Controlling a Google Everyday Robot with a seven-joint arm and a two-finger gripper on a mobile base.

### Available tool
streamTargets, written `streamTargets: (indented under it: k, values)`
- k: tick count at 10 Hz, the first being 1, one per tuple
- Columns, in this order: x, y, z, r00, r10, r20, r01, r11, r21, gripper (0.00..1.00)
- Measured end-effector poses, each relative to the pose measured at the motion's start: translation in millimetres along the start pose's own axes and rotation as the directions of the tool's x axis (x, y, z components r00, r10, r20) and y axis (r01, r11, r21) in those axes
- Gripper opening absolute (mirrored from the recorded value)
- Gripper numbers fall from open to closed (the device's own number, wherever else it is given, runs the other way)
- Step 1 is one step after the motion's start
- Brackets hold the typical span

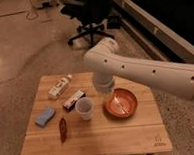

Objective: Place the ceramic cup in the ceramic bowl

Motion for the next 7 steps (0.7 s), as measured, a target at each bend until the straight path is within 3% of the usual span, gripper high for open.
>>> streamTargets:
  k: [2, 5, 7]
  values:
    - [8, 6, -2, 1.000, 0.024, -0.002, -0.024, 1.000, 0.015, 0.40]
    - [4, -16, 0, 1.000, -0.003, 0.000, 0.003, 1.000, 0.013, 0.40]
    - [-1, -6, 5, 1.000, -0.001, 0.004, 0.001, 1.000, 0.005, 0.40]
